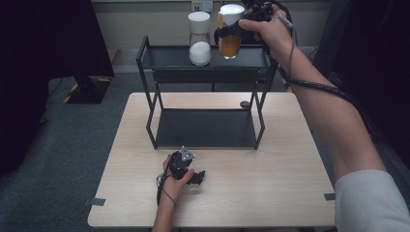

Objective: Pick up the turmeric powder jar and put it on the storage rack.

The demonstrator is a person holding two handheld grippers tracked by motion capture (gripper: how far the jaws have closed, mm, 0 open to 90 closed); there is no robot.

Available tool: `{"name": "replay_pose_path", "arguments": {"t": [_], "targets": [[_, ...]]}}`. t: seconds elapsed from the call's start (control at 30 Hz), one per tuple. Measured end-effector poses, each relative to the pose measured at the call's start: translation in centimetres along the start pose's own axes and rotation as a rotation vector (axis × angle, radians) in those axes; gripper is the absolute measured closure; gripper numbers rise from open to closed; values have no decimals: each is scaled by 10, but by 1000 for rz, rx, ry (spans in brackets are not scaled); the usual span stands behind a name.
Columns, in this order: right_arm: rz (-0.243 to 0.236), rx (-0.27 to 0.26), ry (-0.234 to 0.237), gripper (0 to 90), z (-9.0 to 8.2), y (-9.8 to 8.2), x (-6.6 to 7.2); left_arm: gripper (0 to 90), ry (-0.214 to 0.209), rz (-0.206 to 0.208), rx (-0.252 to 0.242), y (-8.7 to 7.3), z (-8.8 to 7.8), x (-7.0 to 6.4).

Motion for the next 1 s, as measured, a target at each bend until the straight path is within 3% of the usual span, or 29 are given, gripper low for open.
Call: {"name": "replay_pose_path", "arguments": {"t": [0.6, 1.0], "targets": [[26, 14, -26, 304, 25, -6, -6, 0, 0, 1, 0, 0, 0, 0], [23, 12, -35, 304, 30, -12, -4, 0, 0, -1, -1, 0, 0, 0]]}}
Point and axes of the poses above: each handheld gripper's, and its own axes: z roughly forward along the jaws, y roughly out of its top, x roughly to its left, the point moved 8 cm from there along z, roughly forward along the jaws, and after that the axes turned 5 degrees about -y, right-handed, at the moved point
